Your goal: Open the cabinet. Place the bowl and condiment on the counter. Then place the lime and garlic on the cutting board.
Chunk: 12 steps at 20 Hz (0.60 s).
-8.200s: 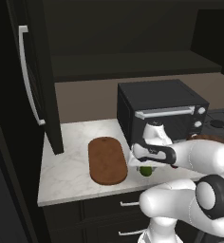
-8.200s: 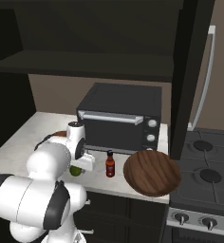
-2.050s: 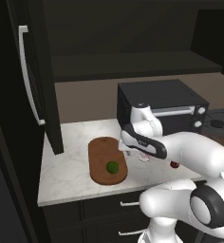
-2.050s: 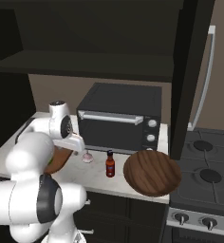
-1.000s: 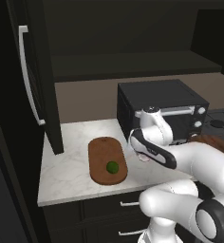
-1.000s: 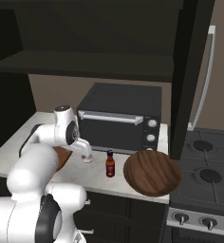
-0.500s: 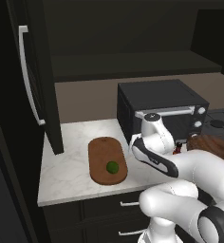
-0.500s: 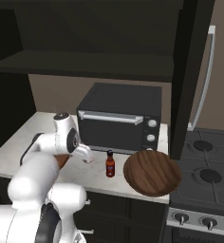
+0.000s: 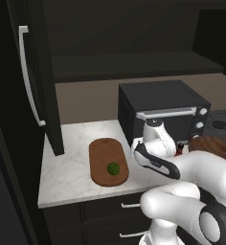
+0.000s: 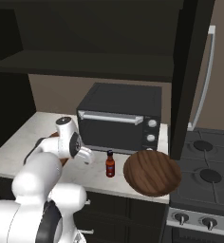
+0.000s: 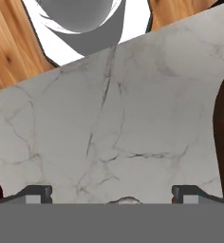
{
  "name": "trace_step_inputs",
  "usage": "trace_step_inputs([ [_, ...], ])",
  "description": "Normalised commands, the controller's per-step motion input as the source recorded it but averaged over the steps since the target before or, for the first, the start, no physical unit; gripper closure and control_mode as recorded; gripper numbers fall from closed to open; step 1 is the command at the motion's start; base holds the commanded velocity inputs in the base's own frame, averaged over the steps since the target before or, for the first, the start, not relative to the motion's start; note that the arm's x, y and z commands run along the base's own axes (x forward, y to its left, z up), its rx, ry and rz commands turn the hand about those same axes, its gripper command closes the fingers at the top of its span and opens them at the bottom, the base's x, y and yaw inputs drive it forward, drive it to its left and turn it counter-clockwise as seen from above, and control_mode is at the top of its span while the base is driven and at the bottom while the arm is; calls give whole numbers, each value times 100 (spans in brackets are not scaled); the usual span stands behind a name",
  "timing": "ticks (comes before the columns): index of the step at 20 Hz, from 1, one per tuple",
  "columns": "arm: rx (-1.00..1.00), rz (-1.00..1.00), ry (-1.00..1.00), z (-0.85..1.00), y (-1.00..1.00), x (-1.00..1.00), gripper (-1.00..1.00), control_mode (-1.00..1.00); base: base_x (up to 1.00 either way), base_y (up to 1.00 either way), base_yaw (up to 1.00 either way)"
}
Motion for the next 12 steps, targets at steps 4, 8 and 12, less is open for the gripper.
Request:
trace_step_inputs([
  [4,0,0,0,0,0,17,-100,-100,0,0,0],
  [8,0,0,0,-1,0,14,-100,-100,0,0,0],
  [12,0,0,-1,-15,0,7,-100,-100,0,0,0],
])
